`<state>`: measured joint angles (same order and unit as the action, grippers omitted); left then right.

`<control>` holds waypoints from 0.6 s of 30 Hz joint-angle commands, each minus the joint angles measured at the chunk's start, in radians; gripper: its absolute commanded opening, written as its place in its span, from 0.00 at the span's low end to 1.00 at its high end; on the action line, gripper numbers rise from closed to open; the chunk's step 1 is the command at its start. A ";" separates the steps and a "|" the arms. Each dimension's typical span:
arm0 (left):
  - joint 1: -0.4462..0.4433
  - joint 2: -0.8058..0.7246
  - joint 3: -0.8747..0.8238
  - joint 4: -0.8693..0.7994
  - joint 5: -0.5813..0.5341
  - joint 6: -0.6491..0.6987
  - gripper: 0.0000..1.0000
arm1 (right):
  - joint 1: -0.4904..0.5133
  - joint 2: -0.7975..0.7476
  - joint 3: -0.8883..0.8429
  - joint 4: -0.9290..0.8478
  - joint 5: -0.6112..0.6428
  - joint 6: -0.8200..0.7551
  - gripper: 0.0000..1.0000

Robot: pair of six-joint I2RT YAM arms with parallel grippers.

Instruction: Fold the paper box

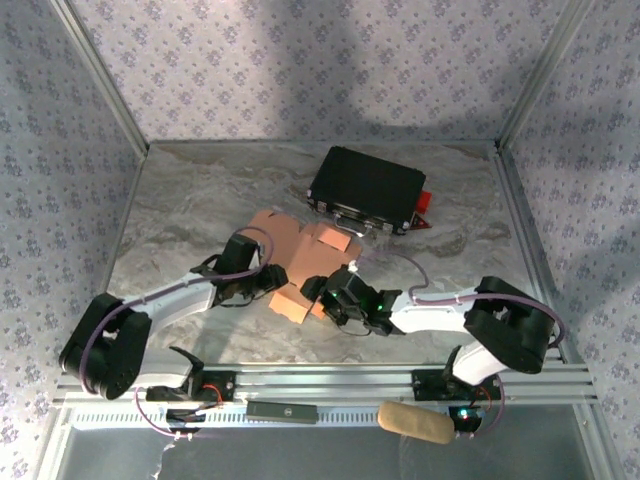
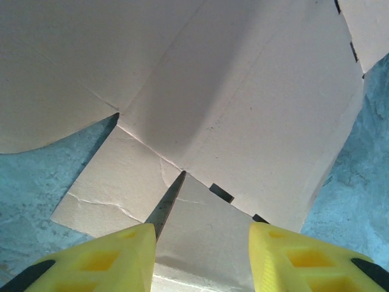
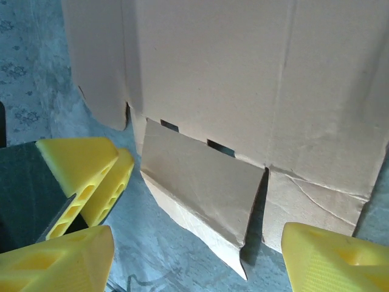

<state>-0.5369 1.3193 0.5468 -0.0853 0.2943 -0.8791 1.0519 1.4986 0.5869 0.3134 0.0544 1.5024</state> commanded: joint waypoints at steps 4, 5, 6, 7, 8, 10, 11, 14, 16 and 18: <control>0.004 0.048 0.012 0.000 -0.019 0.025 0.44 | 0.031 0.073 0.017 0.045 0.033 0.085 0.72; 0.004 0.055 0.007 0.012 -0.015 0.023 0.43 | 0.037 0.081 0.016 0.056 0.036 0.090 0.71; 0.004 0.061 0.004 0.024 -0.009 0.022 0.43 | 0.041 0.092 0.015 0.063 0.037 0.097 0.71; 0.004 0.065 0.001 0.033 -0.005 0.017 0.43 | 0.045 0.103 0.014 0.079 0.039 0.101 0.71; 0.002 0.067 -0.002 0.040 -0.003 0.014 0.43 | 0.046 0.112 0.013 0.094 0.036 0.104 0.70; 0.002 0.070 -0.007 0.047 -0.001 0.010 0.43 | 0.051 0.128 0.019 0.112 0.033 0.110 0.69; 0.003 0.070 -0.009 0.050 0.001 0.010 0.43 | 0.053 0.132 0.024 0.114 0.034 0.111 0.69; 0.003 0.070 -0.015 0.056 0.007 0.007 0.42 | 0.064 0.130 0.033 0.102 0.042 0.117 0.67; 0.003 0.062 -0.021 0.058 0.005 0.006 0.42 | 0.076 0.107 0.032 0.064 0.071 0.120 0.66; 0.003 0.055 -0.026 0.061 0.003 0.003 0.41 | 0.085 0.078 0.032 0.028 0.098 0.116 0.66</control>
<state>-0.5343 1.3834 0.5350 -0.0460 0.2817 -0.8742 1.1221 1.6081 0.5999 0.4091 0.0921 1.6016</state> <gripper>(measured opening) 0.416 0.658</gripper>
